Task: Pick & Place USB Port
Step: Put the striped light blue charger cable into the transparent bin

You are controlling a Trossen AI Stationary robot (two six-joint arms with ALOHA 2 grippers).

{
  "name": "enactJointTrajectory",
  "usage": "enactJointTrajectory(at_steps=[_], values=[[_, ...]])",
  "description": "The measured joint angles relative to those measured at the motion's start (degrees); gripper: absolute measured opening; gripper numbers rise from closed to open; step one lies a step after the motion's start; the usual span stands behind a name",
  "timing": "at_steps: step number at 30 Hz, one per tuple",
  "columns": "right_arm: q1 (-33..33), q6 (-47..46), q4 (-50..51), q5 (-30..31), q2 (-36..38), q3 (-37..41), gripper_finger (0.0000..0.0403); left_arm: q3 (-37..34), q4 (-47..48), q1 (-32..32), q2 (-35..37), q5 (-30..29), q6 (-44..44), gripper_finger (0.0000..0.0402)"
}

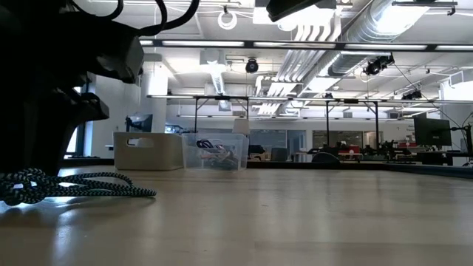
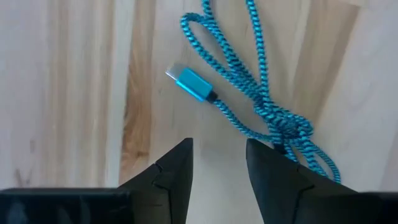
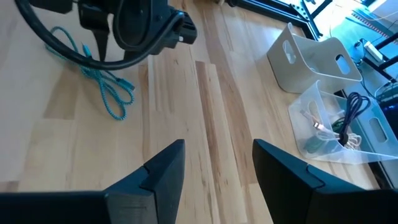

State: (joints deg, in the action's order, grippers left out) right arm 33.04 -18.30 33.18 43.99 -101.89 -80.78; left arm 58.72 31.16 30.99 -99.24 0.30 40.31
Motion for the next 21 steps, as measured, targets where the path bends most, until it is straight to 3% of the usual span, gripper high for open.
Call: enactJointTrajectory(at_steps=[11, 21], values=[[0.00, -0.32, 0.24, -0.01, 0.00, 0.00, 0.0181, 2.09, 2.61, -2.33, 0.37, 3.13, -3.56, 0.0145], [0.28, -6.04, 6.40, 0.15, 0.13, -0.02, 0.0181, 14.65, 17.48, -2.85, 0.35, -1.27, -8.60, 0.0145]])
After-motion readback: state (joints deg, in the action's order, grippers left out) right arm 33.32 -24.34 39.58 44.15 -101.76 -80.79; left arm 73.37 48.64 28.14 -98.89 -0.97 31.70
